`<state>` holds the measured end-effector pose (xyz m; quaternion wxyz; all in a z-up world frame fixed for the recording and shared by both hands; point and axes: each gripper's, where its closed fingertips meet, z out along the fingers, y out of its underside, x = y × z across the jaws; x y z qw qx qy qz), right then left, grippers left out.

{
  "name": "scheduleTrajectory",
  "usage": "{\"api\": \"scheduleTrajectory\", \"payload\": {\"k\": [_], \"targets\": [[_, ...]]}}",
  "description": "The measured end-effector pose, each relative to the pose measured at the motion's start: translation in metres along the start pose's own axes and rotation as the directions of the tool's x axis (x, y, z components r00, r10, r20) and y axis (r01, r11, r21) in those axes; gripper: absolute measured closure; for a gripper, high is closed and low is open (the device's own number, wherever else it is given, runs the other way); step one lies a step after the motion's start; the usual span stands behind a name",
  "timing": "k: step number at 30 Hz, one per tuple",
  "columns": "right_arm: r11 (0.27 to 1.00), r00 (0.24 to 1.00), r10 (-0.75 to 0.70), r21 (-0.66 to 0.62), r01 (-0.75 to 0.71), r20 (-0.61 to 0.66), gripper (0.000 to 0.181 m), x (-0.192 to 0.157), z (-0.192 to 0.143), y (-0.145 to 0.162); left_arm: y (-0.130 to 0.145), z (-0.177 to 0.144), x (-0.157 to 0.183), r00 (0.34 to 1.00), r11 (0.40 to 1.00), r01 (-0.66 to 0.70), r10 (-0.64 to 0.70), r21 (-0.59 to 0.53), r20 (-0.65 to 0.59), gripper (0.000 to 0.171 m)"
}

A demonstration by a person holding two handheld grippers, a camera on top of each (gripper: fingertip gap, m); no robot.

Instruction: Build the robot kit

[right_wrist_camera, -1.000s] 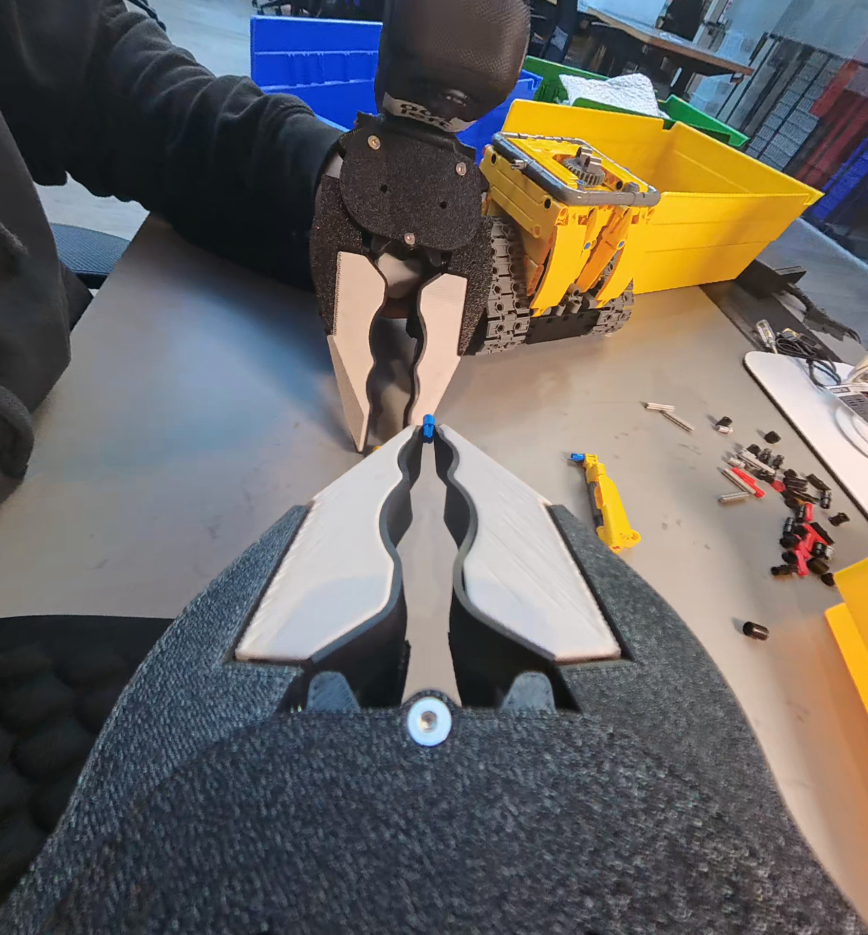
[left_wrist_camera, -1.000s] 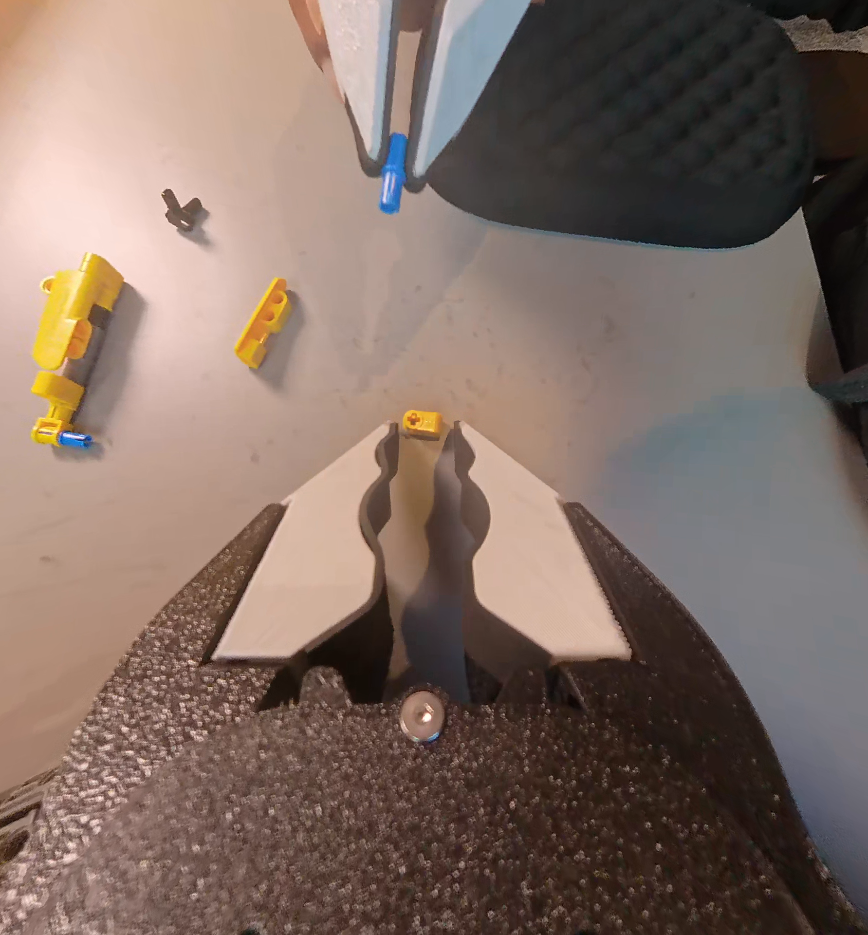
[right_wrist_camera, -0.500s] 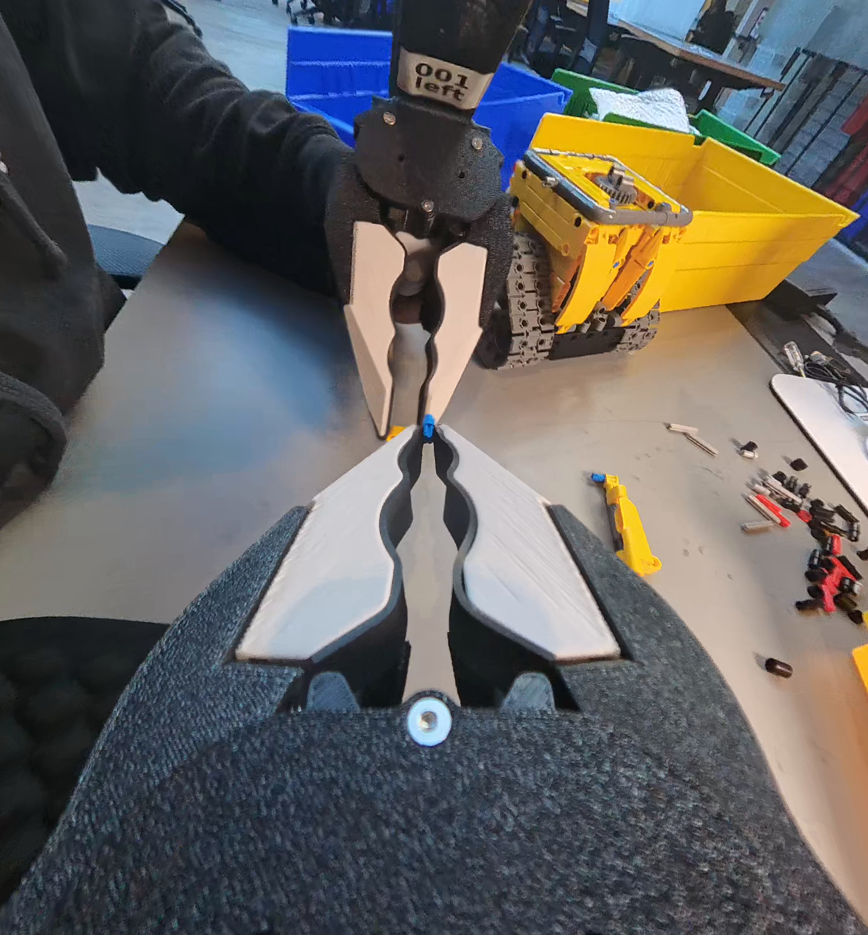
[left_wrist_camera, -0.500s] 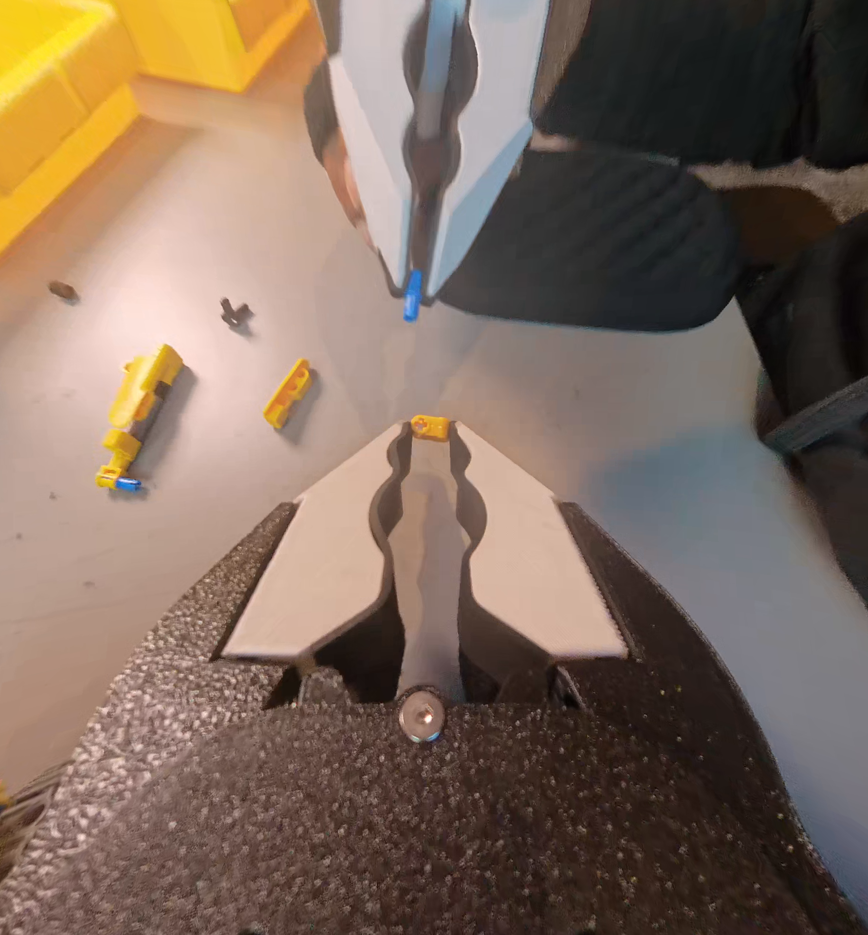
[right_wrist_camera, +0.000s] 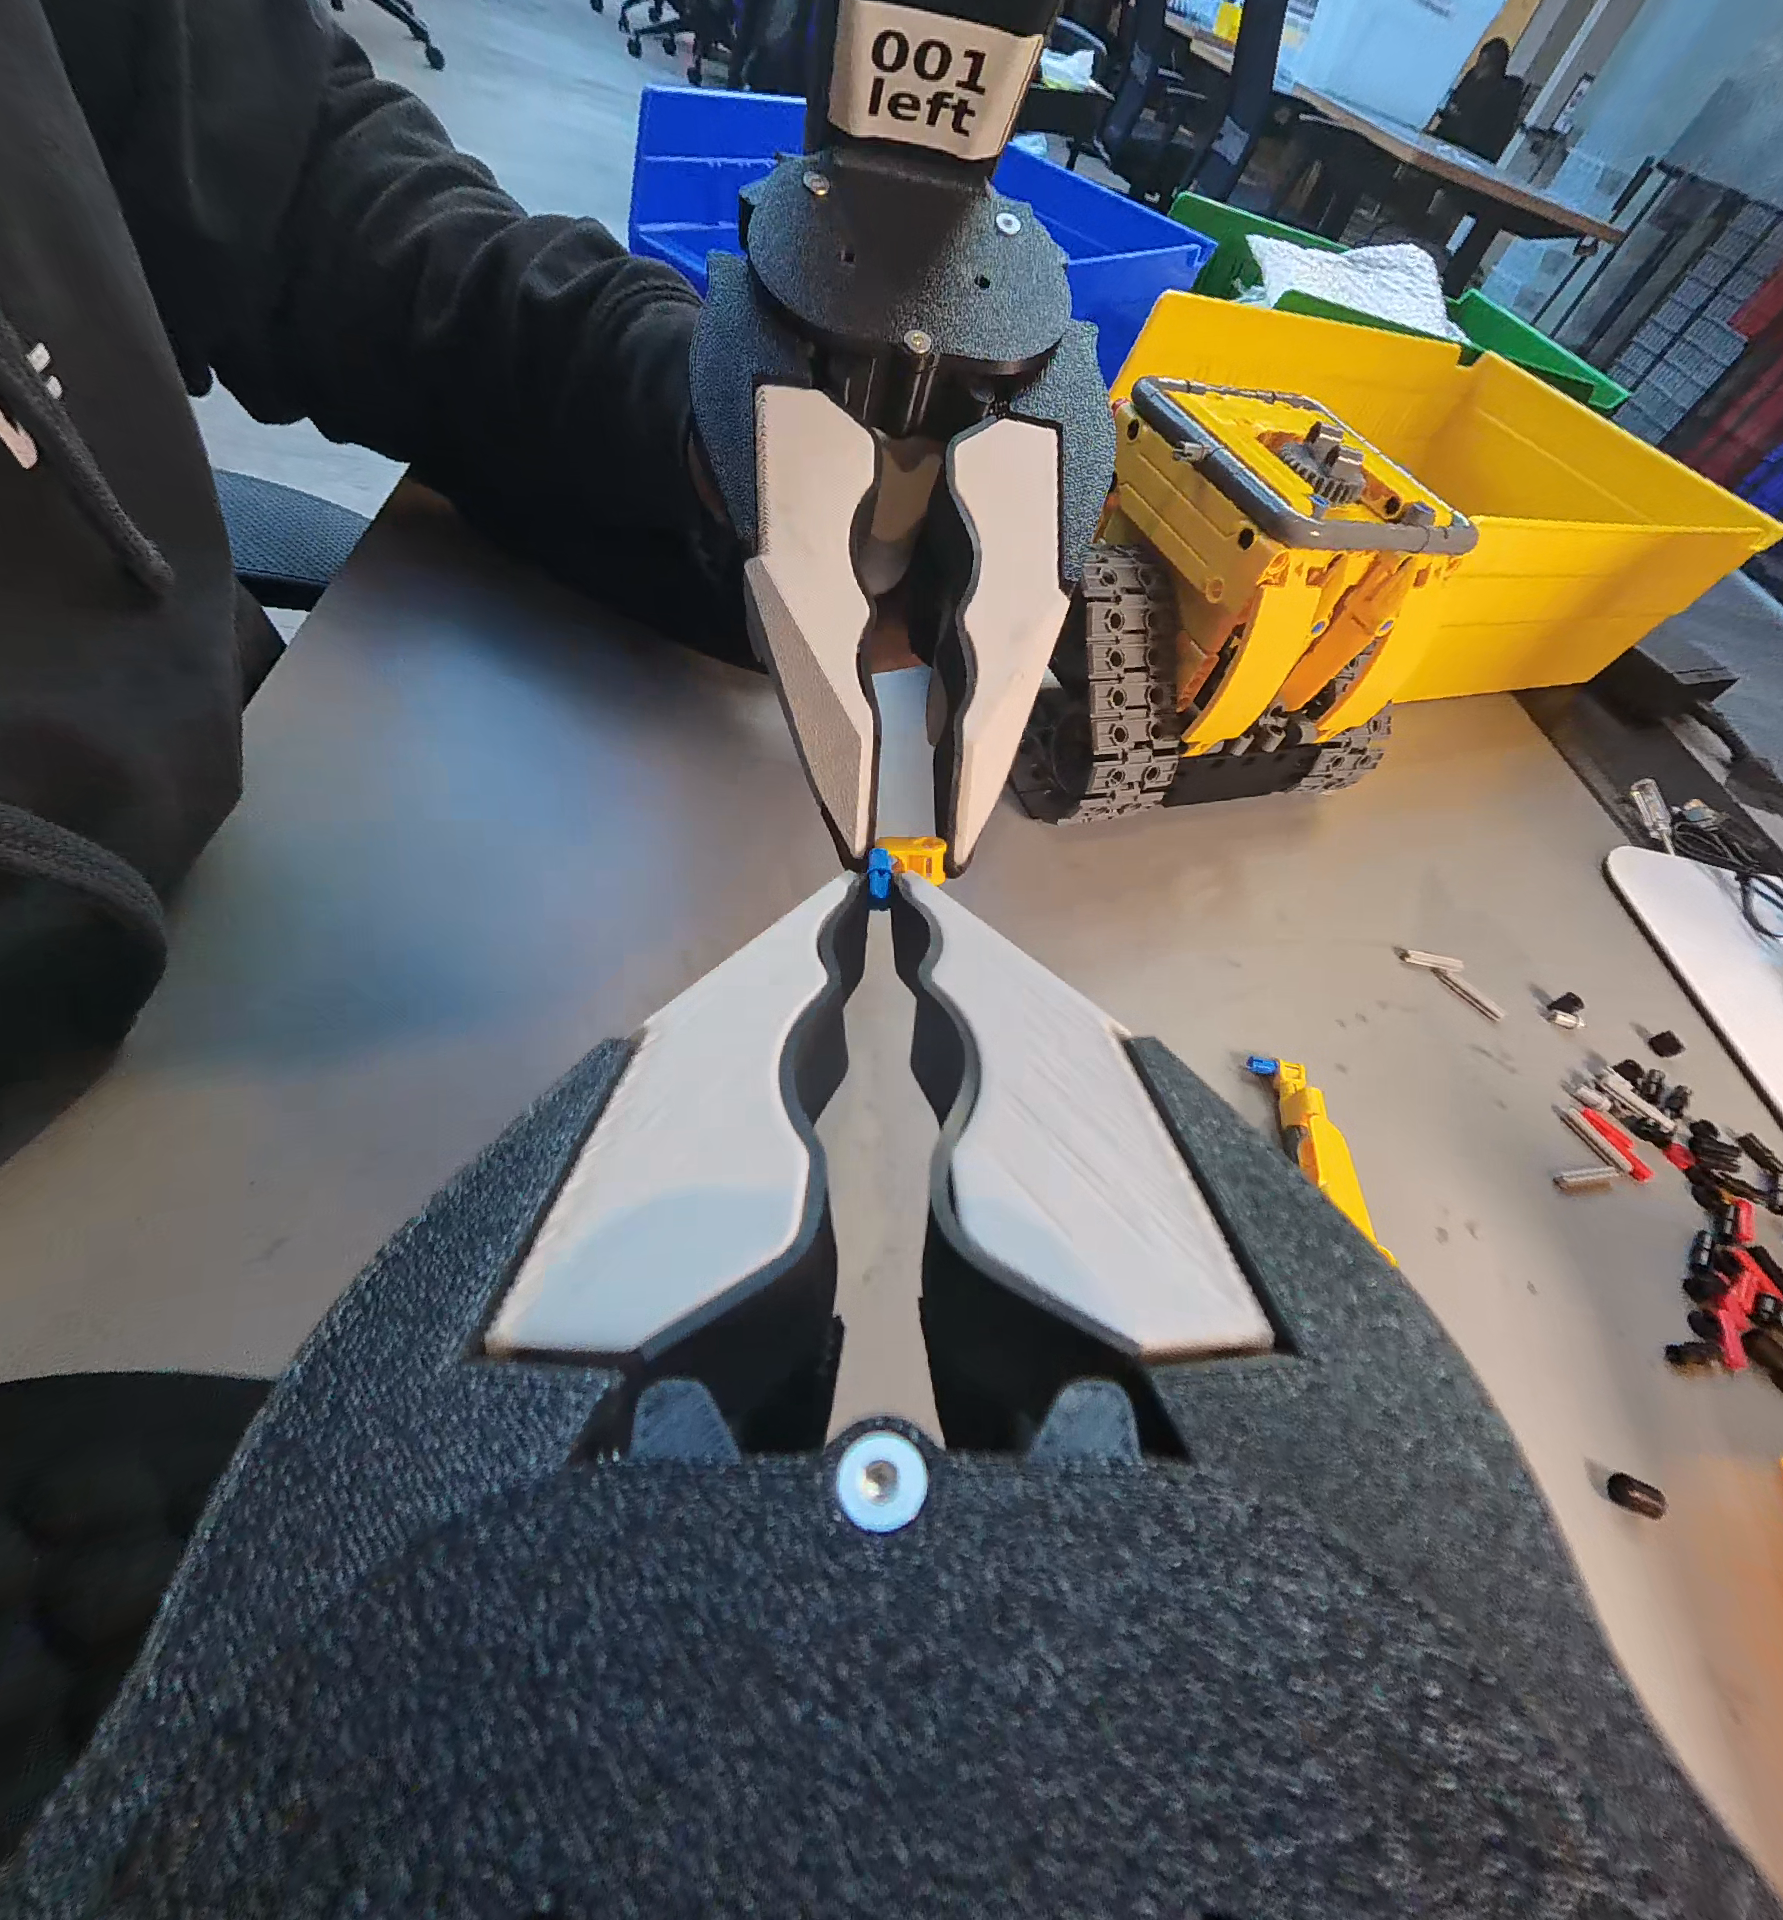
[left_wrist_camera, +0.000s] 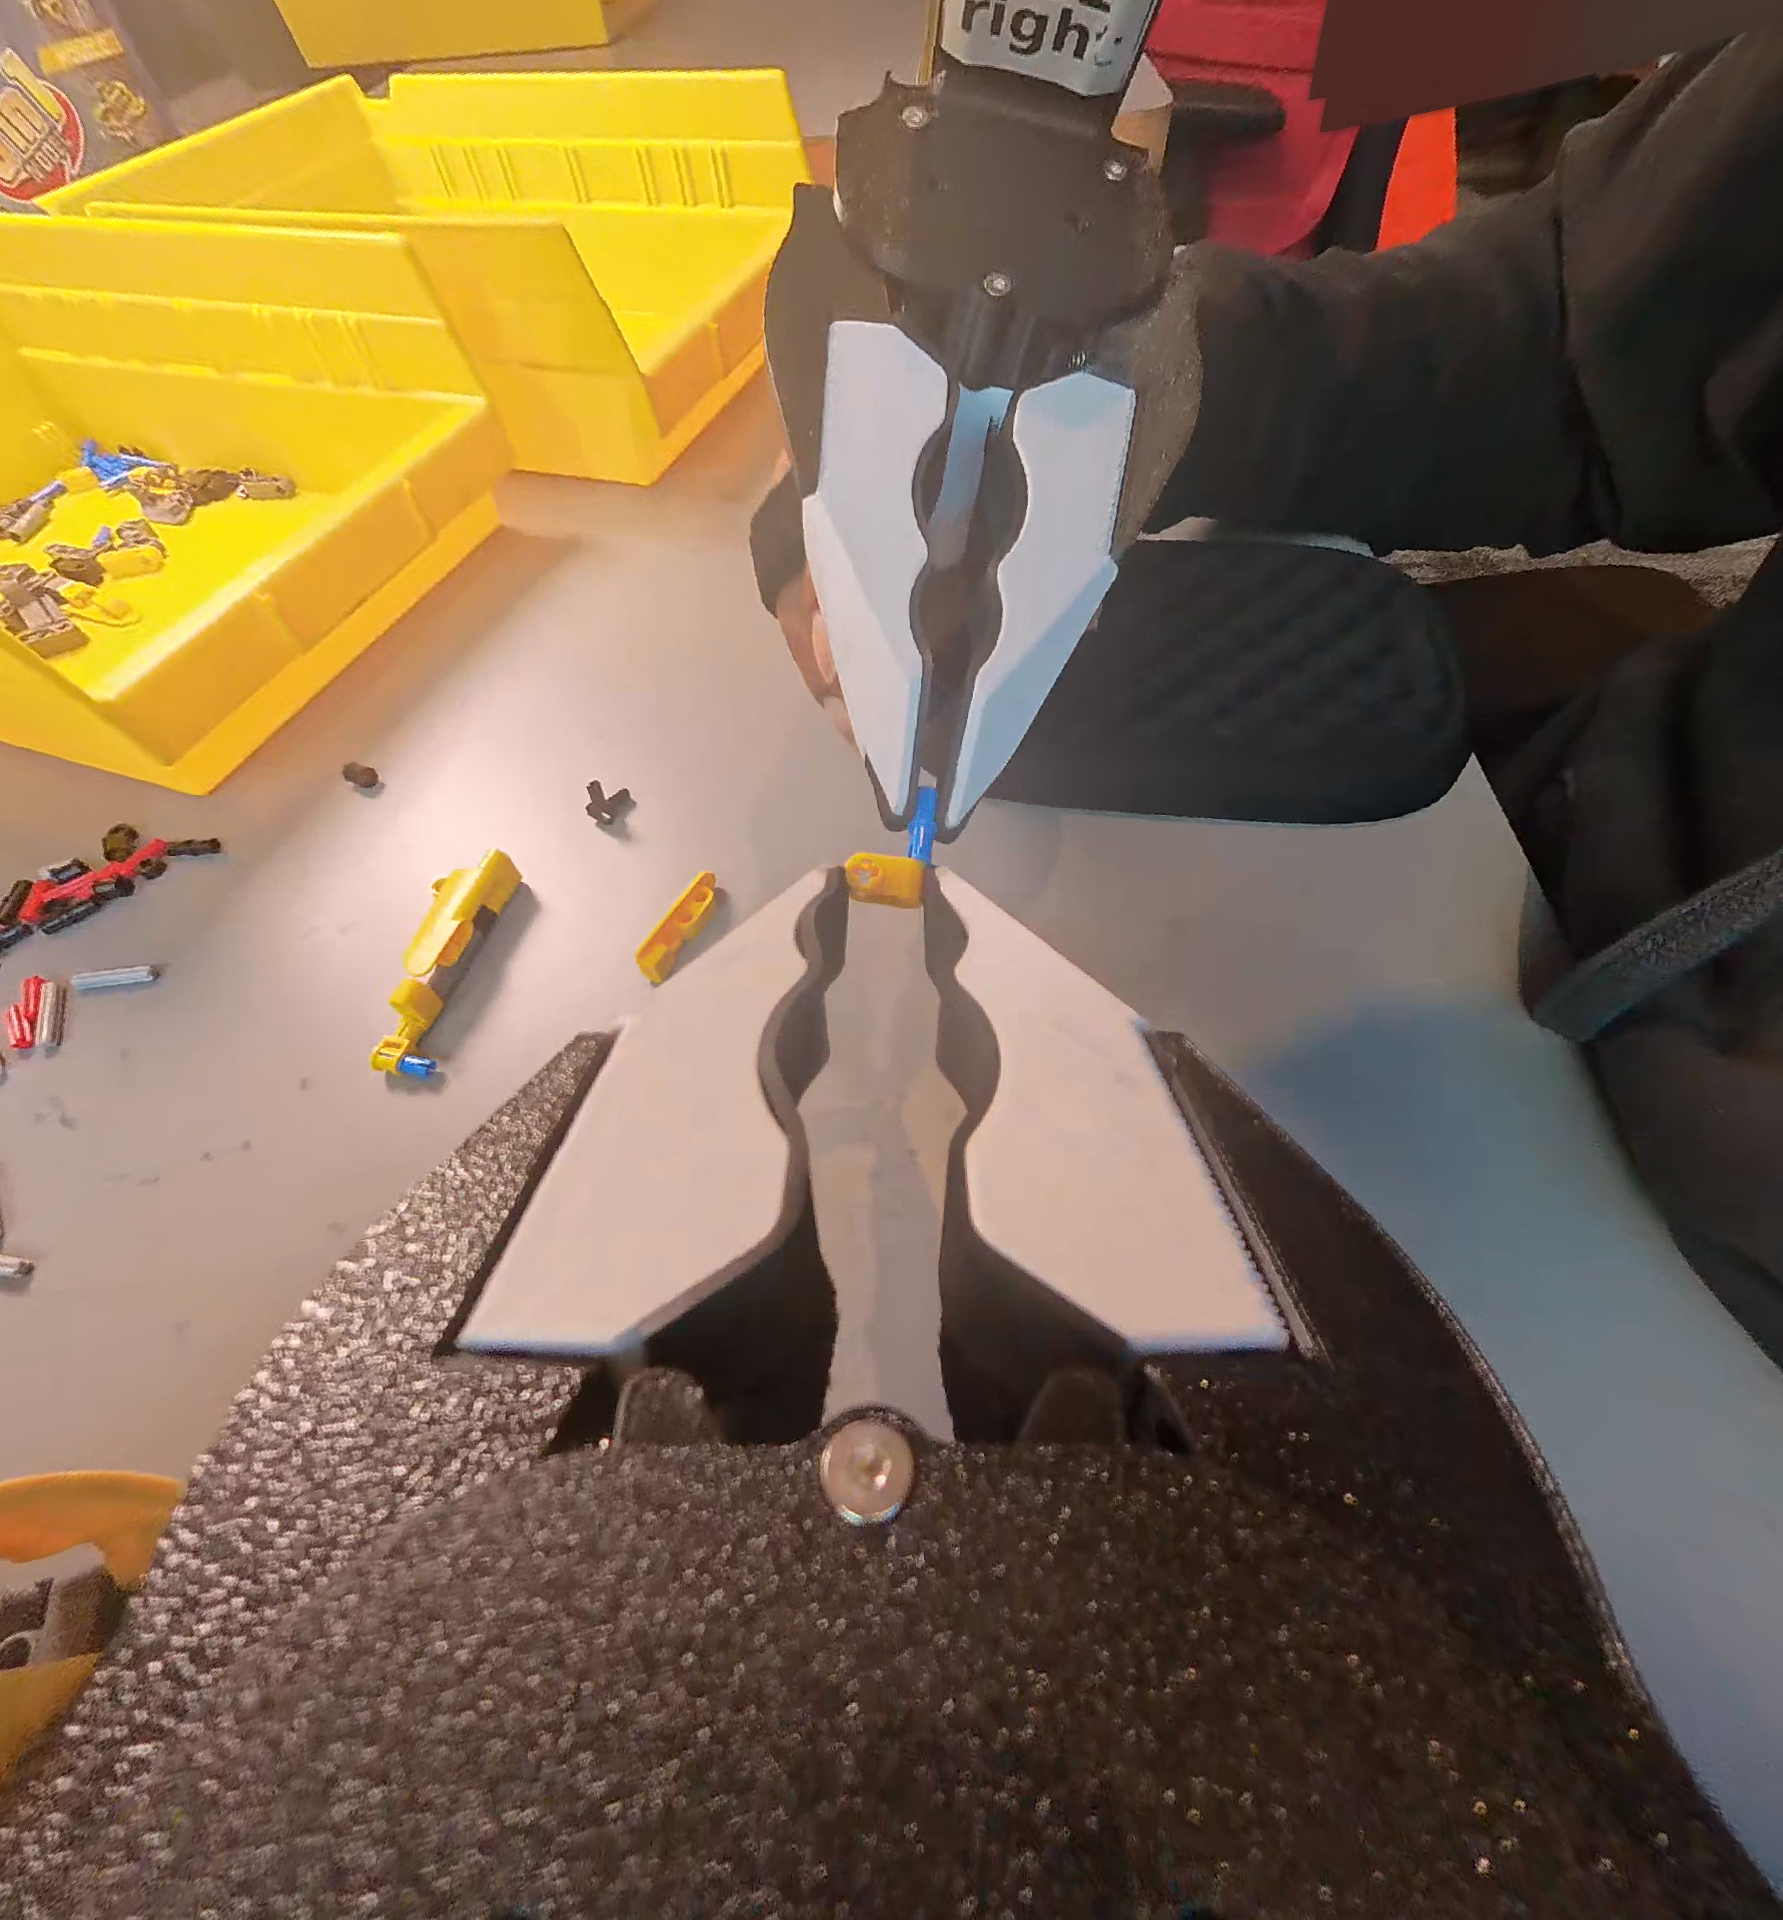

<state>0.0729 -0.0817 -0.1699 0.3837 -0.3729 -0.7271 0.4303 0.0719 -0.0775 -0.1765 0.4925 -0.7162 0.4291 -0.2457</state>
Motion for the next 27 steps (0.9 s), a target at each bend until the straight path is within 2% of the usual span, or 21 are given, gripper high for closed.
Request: {"api": "scheduleTrajectory", "payload": {"k": [14, 22, 27], "targets": [[0.999, 0.999, 0.022, 0.024, -0.021, -0.027, 0.177, 0.006, -0.001, -0.006, -0.008, -0.005, -0.003, 0.999, 0.999, -0.018, 0.016, 0.031, 0.044, 0.158], [0.994, 0.994, 0.109, 0.024, -0.108, -0.032, 0.177, 0.009, -0.002, -0.007, -0.01, -0.004, -0.007, 0.968, 0.985, -0.175, 0.175, -0.016, 0.179, 0.159], [0.98, 0.982, 0.188, 0.06, -0.188, 0.003, 0.177, 0.008, -0.002, -0.014, -0.016, -0.009, -0.006, 0.95, 0.973, -0.23, 0.223, 0.007, 0.22, 0.159]]}}
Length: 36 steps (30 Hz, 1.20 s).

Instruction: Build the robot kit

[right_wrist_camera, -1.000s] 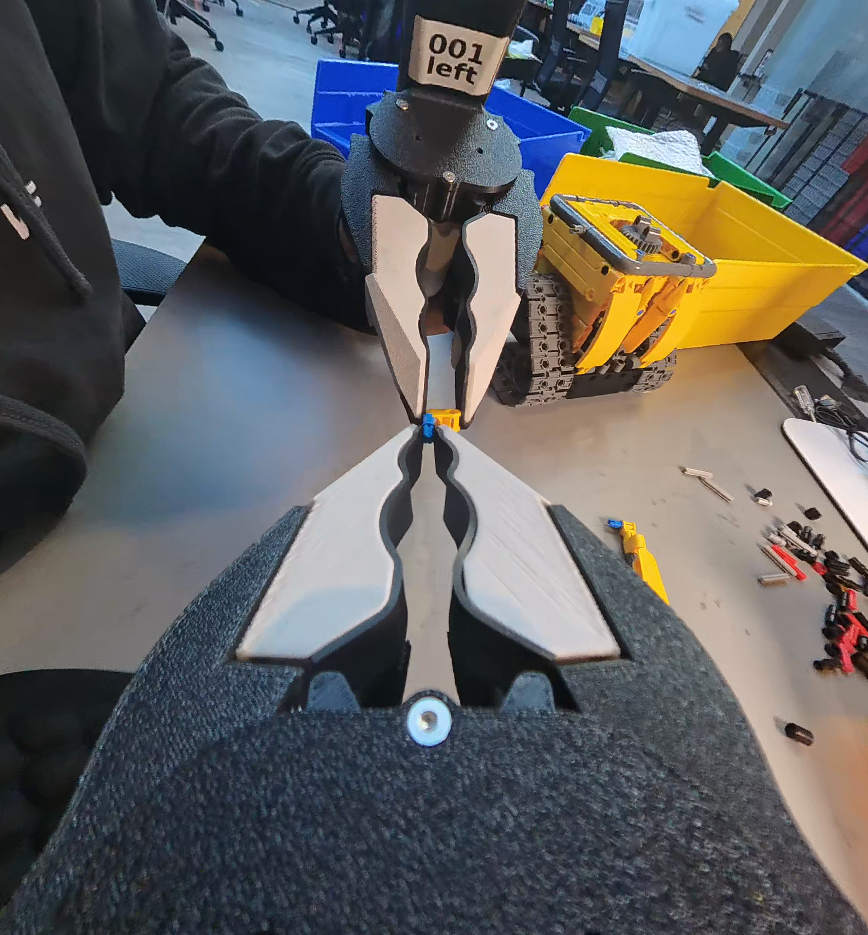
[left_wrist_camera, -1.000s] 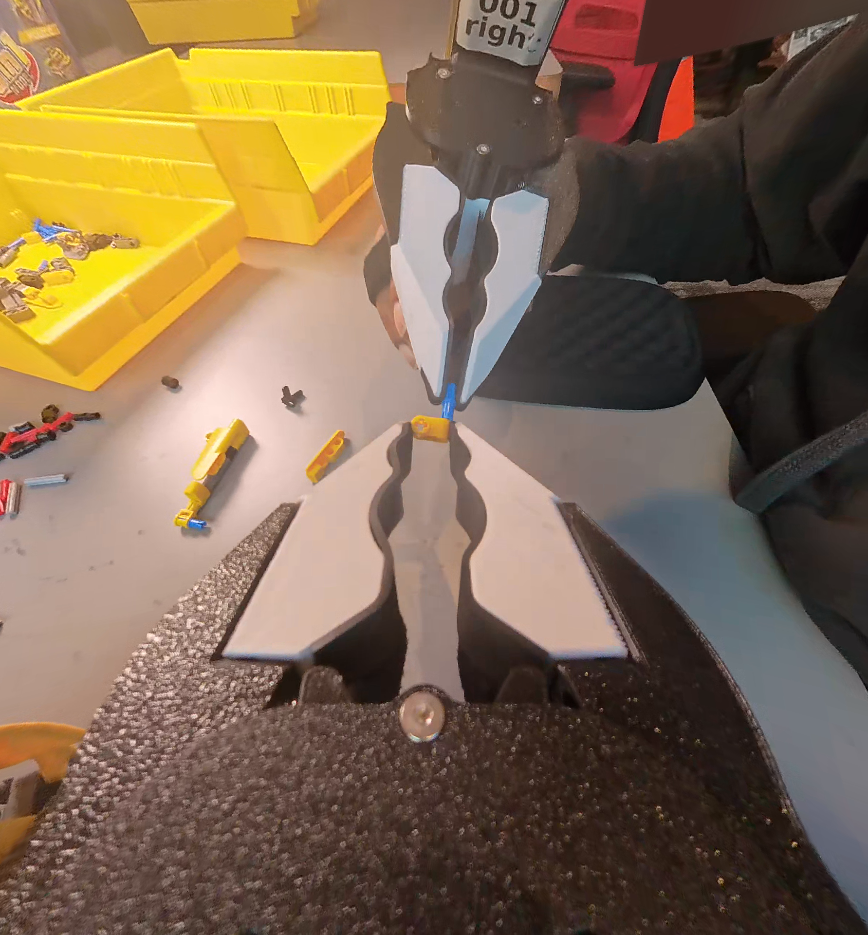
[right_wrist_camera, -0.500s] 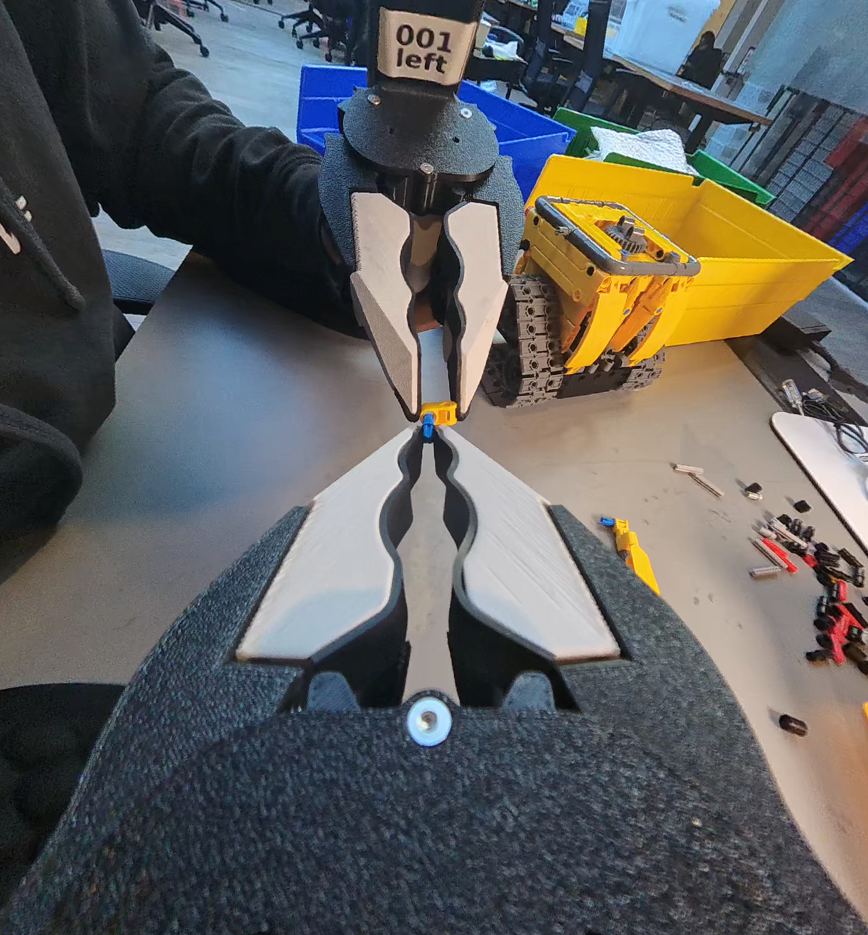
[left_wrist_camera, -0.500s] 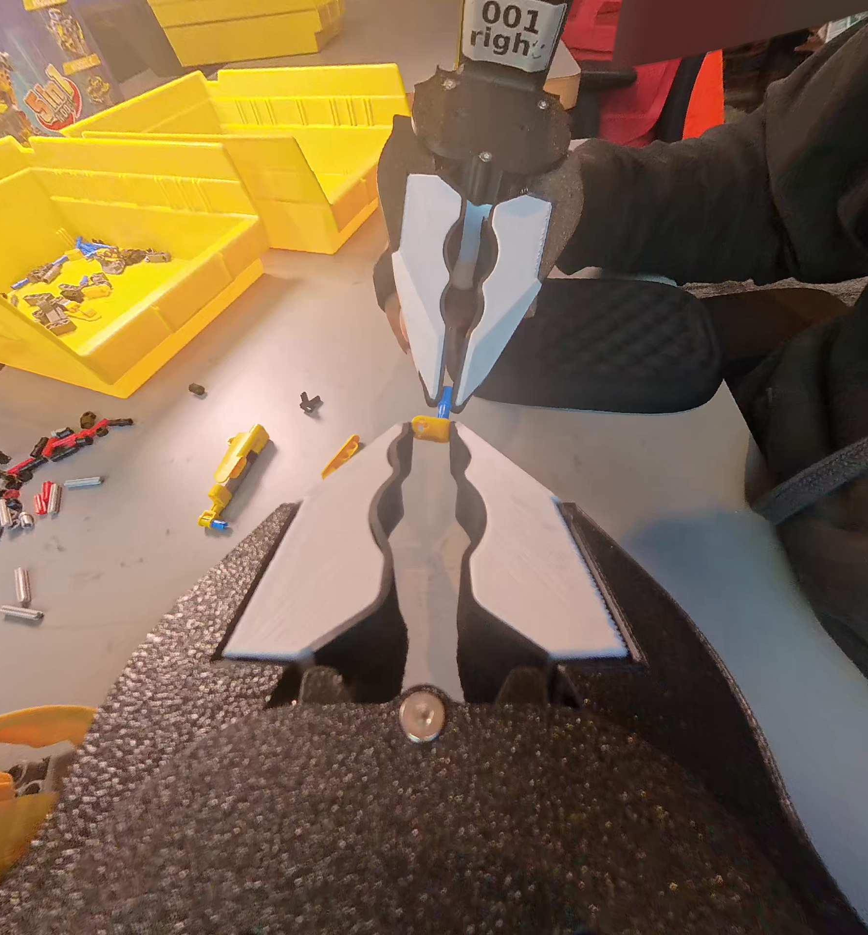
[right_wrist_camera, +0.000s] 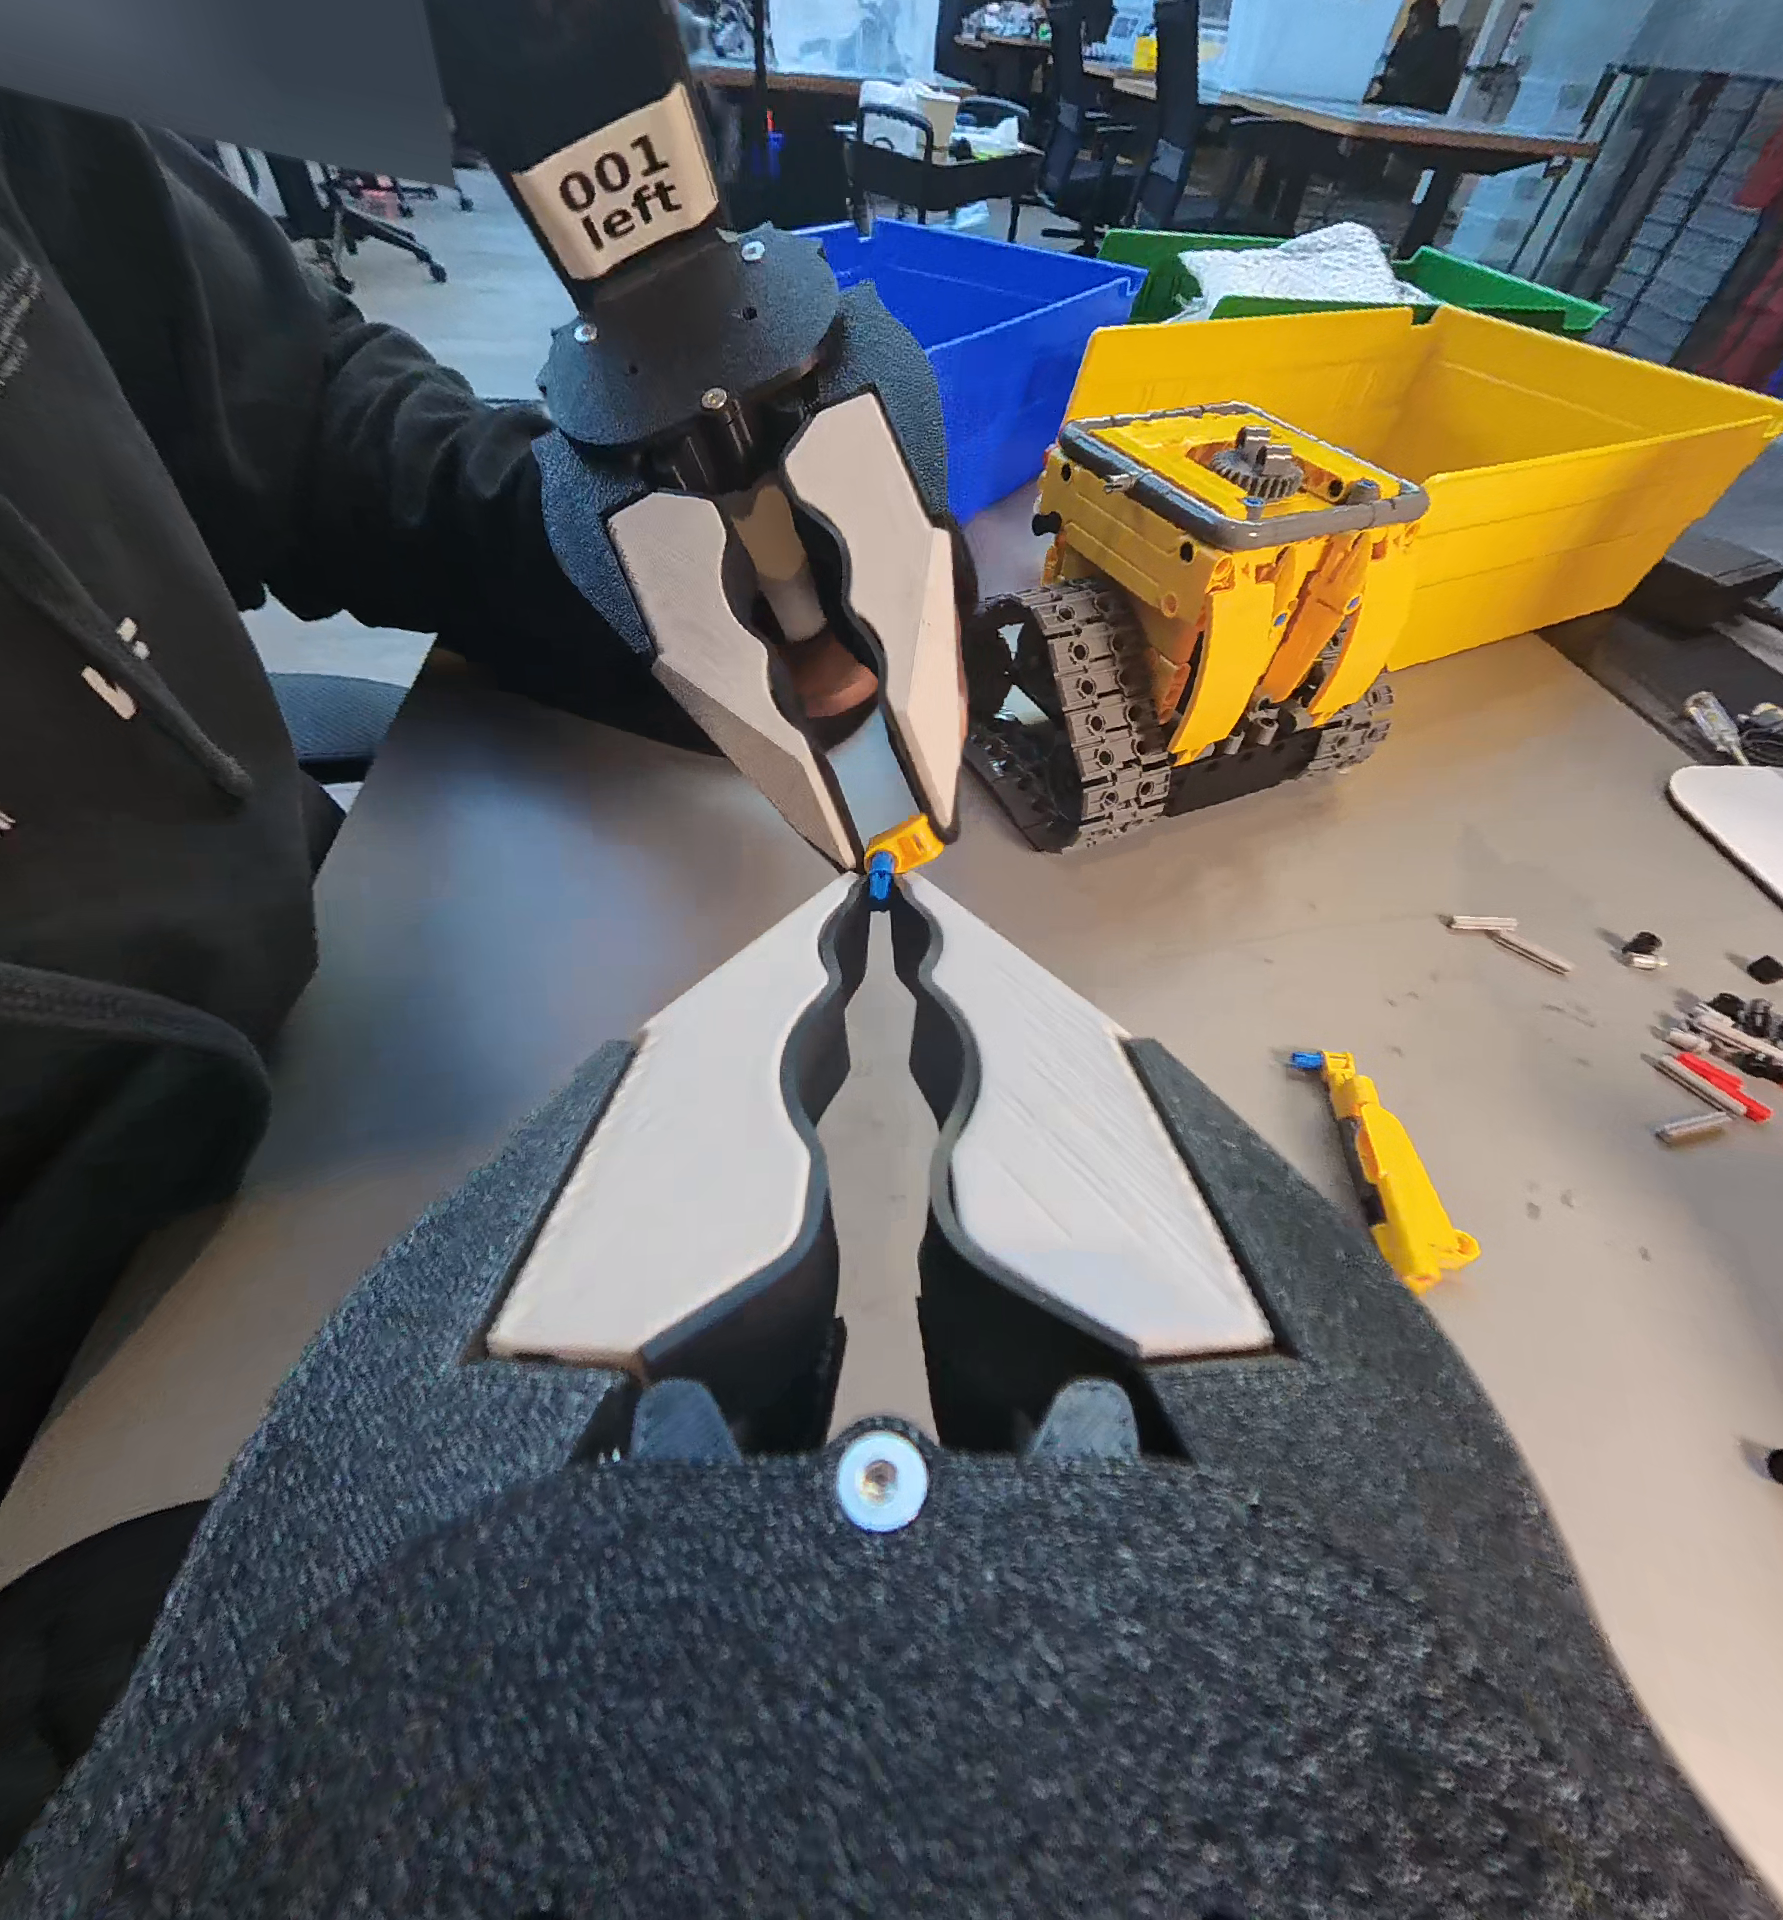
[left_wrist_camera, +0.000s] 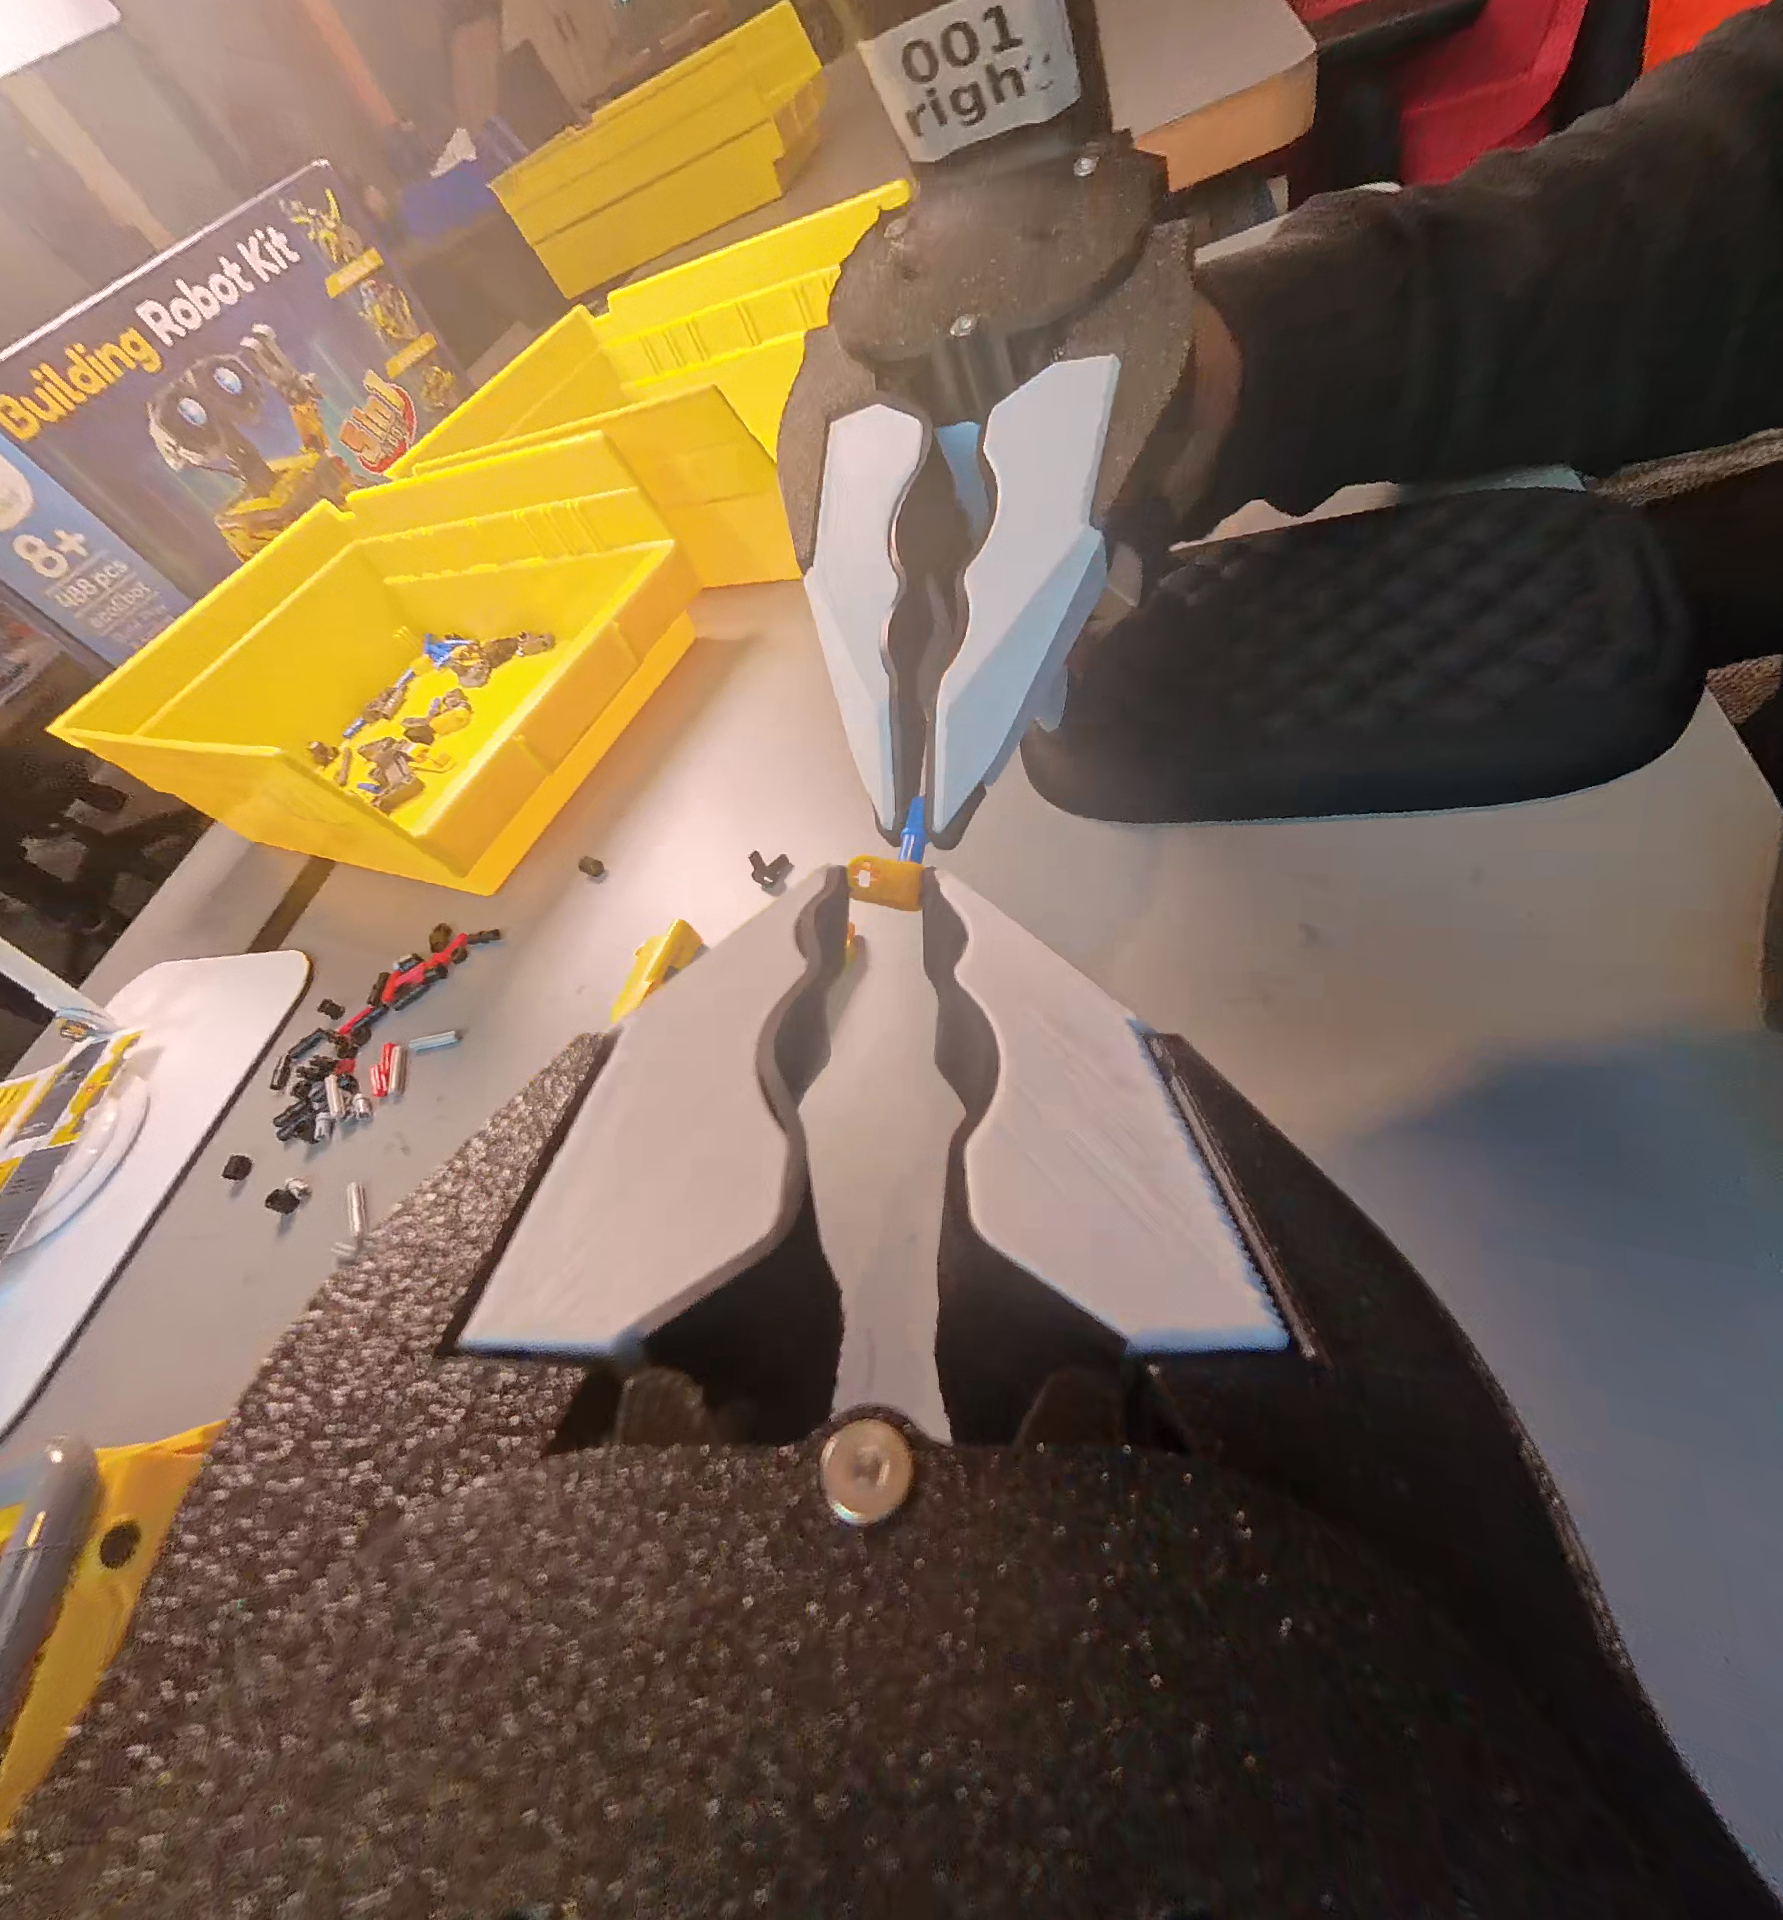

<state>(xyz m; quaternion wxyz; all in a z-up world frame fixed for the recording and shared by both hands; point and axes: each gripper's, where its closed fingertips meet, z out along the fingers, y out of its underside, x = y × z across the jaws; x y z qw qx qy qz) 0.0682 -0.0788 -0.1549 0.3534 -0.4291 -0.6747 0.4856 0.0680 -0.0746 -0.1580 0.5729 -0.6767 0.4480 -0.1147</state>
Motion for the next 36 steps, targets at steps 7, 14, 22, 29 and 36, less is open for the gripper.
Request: {"api": "scheduleTrajectory", "payload": {"k": [7, 14, 22, 29, 36], "targets": [[0.978, 0.983, 0.179, 0.103, -0.183, 0.05, 0.178, 0.002, -0.001, -0.013, -0.011, -0.006, -0.006, 0.998, 0.998, -0.026, 0.024, 0.048, 0.055, 0.159], [0.969, 0.97, 0.244, 0.054, -0.243, -0.008, 0.178, 0.009, 0.006, -0.012, -0.007, -0.009, -0.014, 0.956, 0.974, -0.221, 0.227, -0.05, 0.184, 0.16], [0.959, 0.959, 0.284, 0.025, -0.283, -0.001, 0.178, 0.008, 0.015, -0.008, -0.002, -0.009, -0.013, 0.92, 0.939, -0.327, 0.342, -0.107, 0.191, 0.16], [0.934, 0.933, 0.349, 0.05, -0.355, 0.09, 0.169, 0.007, 0.011, -0.007, 0.002, -0.005, -0.011, 0.973, 0.978, -0.2, 0.206, -0.066, 0.107, 0.158], [0.95, 0.916, -0.275, 0.063, 0.305, -0.293, 0.159, 0.02, 0.003, -0.031, -0.017, -0.015, -0.03, 0.846, 0.836, 0.53, -0.511, 0.141, -0.149, 0.158]]}}
